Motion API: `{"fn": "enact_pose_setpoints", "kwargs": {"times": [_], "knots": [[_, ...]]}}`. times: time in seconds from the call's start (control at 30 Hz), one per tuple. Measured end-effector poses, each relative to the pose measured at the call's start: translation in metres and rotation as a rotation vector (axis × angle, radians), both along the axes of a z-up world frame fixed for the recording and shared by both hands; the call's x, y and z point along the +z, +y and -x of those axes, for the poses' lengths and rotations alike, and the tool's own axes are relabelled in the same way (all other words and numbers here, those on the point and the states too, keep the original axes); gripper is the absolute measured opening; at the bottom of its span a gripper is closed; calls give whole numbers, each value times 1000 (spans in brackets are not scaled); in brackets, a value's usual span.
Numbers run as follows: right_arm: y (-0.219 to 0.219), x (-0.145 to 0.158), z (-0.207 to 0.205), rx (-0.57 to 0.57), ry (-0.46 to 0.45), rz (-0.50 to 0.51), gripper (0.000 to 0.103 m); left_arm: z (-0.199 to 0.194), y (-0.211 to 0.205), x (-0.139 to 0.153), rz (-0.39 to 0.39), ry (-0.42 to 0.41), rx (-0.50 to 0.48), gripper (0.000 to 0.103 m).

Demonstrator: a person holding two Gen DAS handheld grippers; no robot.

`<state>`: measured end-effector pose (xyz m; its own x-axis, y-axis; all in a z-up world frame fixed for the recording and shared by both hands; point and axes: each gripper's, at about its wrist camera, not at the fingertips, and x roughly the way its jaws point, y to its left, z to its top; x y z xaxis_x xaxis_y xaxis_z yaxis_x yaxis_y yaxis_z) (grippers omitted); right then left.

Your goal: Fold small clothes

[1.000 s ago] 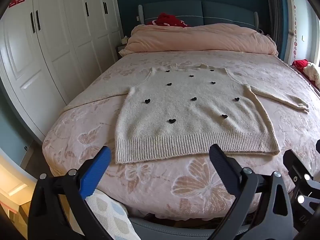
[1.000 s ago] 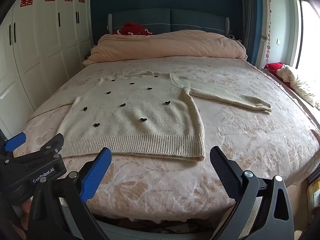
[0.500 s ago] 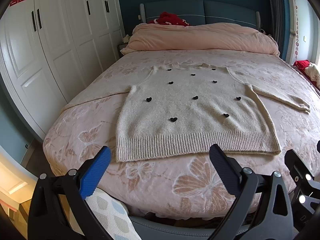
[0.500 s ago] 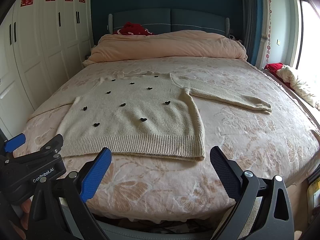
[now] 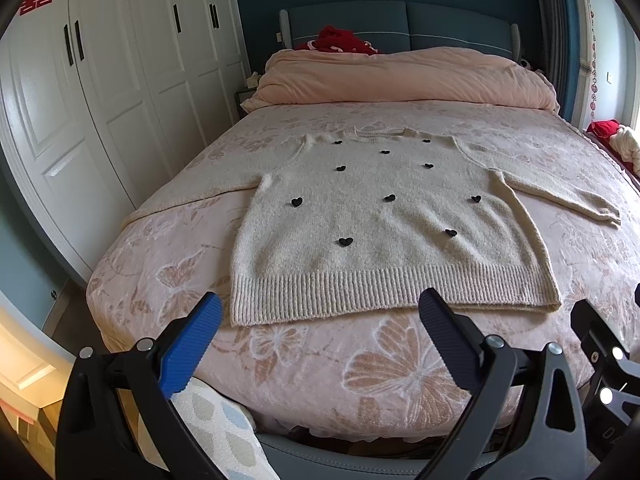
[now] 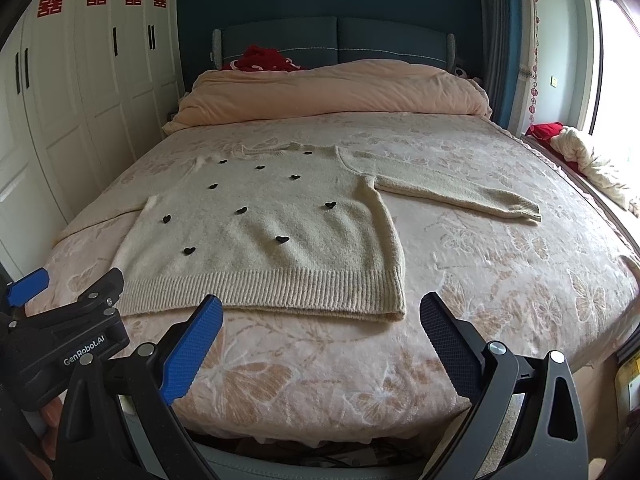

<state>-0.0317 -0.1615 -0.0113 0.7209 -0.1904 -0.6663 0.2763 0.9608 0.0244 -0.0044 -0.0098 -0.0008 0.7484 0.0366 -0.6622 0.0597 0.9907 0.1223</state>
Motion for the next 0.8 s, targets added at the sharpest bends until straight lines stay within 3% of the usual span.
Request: {"fn": "enact_pose_setpoints", "kwargs": {"times": [0.8], "knots": [[-1,-6,-1,1,2,-11,98,-1,2,-7,0,22,7,96]]}}
